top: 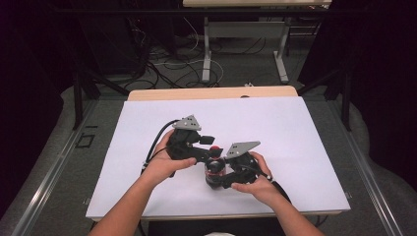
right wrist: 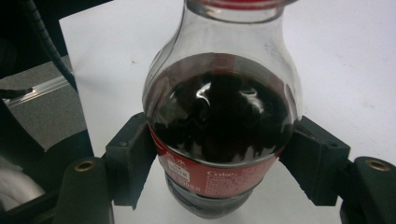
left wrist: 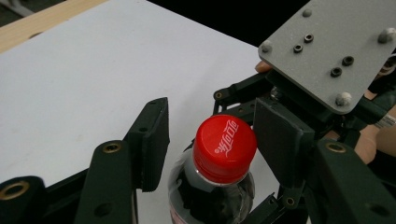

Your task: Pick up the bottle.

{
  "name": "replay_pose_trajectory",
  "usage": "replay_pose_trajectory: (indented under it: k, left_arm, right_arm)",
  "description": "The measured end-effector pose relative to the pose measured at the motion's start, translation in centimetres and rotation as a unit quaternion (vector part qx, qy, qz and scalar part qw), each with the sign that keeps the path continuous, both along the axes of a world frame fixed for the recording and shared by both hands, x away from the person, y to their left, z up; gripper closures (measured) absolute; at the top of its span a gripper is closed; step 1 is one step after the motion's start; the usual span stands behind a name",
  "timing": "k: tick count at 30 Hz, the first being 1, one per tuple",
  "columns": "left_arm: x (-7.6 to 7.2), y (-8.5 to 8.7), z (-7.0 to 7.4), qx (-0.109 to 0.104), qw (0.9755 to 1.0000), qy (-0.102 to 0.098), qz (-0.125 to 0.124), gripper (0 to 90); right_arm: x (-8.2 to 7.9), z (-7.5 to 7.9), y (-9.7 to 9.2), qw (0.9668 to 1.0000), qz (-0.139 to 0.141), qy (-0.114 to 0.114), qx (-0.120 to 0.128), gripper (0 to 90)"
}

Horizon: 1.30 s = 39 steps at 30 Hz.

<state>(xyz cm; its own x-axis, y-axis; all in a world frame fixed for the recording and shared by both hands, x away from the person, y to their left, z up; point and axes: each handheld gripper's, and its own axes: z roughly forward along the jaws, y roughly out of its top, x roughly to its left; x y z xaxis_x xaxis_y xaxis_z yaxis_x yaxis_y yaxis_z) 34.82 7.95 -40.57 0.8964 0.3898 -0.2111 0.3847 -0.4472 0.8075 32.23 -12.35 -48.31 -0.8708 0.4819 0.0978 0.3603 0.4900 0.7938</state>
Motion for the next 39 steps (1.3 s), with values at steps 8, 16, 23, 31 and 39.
replay_pose_trajectory:
  k: [8,16,23,31,39]
  left_arm:
    - [-0.1,-0.2,-0.2,0.017,0.9988,-0.017,-0.042,60.5]
    - [-0.7,-0.7,0.2,0.017,0.9993,0.009,0.032,61.0]
    - [-1.9,-2.4,0.7,0.046,0.9882,0.012,0.145,61.1]
    - [-2.1,-3.6,0.7,0.053,0.9778,0.027,0.201,61.0]
    - [-1.6,-2.4,1.3,0.03,0.9898,0.009,0.139,50.6]
  right_arm:
    - [-0.1,-0.1,0.2,0.9999,0.013,0.007,-0.002,29.7]
    - [-0.2,0.0,0.2,0.9999,-0.008,-0.008,-0.004,29.7]
    - [-0.2,0.0,0.1,0.9989,-0.036,-0.023,-0.02,29.7]
    - [0.0,-0.1,-0.1,0.9984,-0.048,-0.021,-0.021,29.6]
    - [0.0,0.1,-0.2,0.9994,-0.027,-0.013,-0.016,29.6]
